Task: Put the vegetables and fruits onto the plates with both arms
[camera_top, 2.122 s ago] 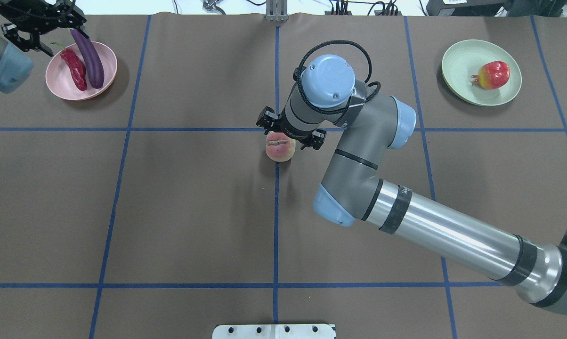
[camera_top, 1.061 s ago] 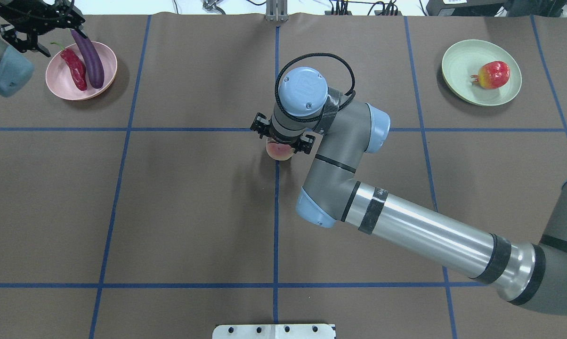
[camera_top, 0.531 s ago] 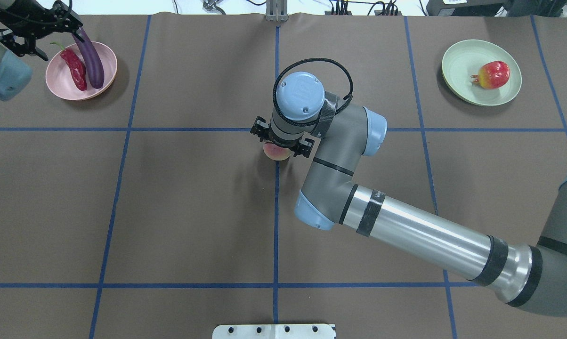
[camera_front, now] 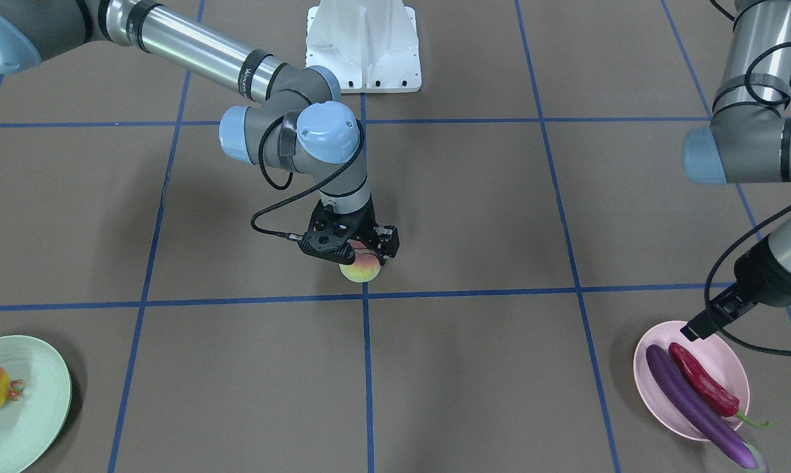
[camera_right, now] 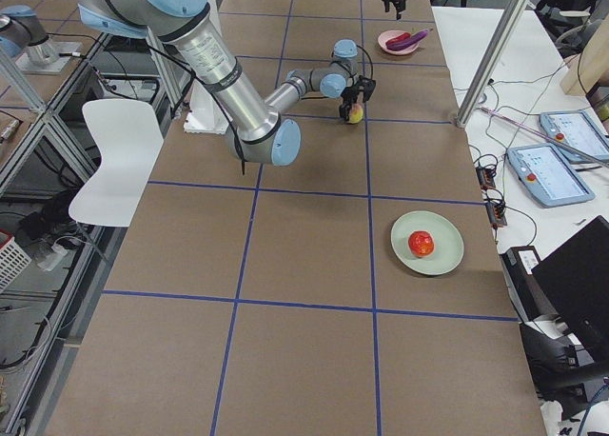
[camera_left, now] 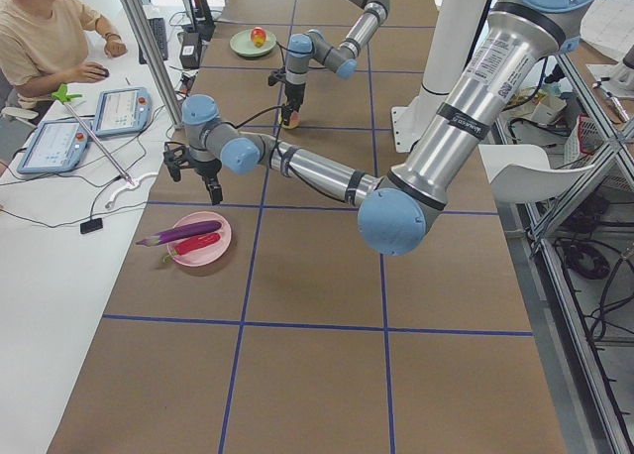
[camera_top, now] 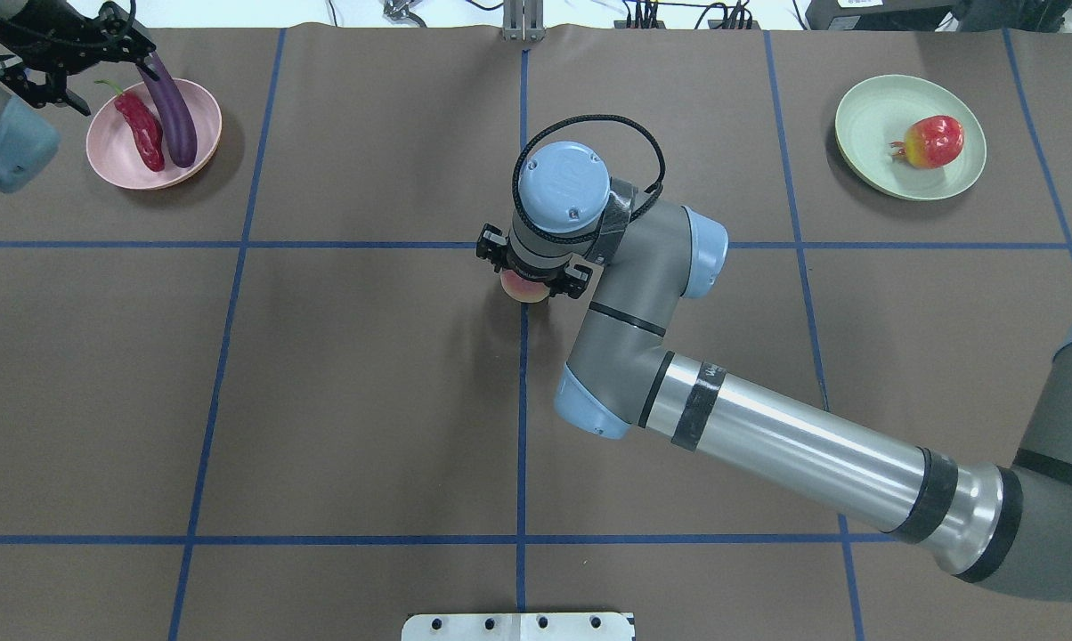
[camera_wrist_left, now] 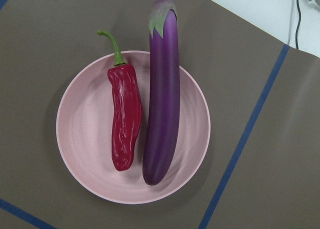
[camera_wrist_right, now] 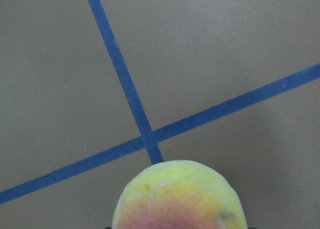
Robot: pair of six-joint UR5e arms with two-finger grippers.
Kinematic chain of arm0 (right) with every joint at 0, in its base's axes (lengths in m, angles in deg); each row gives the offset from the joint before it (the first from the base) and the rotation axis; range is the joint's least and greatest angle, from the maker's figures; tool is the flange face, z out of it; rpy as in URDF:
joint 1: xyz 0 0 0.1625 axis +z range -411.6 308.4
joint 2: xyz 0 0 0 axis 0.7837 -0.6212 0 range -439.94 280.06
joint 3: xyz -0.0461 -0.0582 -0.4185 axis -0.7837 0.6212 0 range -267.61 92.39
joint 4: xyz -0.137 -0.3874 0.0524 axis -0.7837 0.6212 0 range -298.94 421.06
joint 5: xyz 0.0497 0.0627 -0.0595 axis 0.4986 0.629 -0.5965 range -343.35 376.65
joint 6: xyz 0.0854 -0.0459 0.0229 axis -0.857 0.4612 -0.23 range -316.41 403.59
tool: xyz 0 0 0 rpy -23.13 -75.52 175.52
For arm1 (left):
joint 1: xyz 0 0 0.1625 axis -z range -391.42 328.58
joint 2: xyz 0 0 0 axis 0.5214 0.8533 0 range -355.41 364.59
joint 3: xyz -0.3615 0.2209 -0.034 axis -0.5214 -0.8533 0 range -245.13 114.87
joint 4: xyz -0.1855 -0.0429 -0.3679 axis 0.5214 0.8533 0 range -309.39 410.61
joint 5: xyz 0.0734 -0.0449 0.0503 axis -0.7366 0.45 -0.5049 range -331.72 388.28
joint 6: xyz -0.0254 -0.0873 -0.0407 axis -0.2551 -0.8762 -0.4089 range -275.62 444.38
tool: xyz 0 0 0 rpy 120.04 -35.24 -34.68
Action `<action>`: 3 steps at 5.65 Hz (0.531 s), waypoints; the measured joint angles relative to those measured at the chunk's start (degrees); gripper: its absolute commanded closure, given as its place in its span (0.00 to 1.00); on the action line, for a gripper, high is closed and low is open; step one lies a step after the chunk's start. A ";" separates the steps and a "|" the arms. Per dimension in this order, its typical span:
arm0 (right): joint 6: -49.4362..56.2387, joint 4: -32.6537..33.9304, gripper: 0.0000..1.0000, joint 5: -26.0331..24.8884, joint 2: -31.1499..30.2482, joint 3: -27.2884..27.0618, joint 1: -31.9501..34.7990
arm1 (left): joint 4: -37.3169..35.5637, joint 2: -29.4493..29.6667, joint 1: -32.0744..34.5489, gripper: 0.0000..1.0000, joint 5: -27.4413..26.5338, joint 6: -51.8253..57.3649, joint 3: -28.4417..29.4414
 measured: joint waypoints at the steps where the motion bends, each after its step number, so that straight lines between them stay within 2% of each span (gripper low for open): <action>1: 0.28 0.01 1.00 -0.01 -0.11 -0.29 0.23 | -0.34 -0.89 0.04 0.00 0.30 0.02 -1.92; 3: 5.99 0.30 1.00 0.43 -0.84 -0.81 5.98 | -1.64 -5.99 -0.03 0.00 0.74 0.04 -9.83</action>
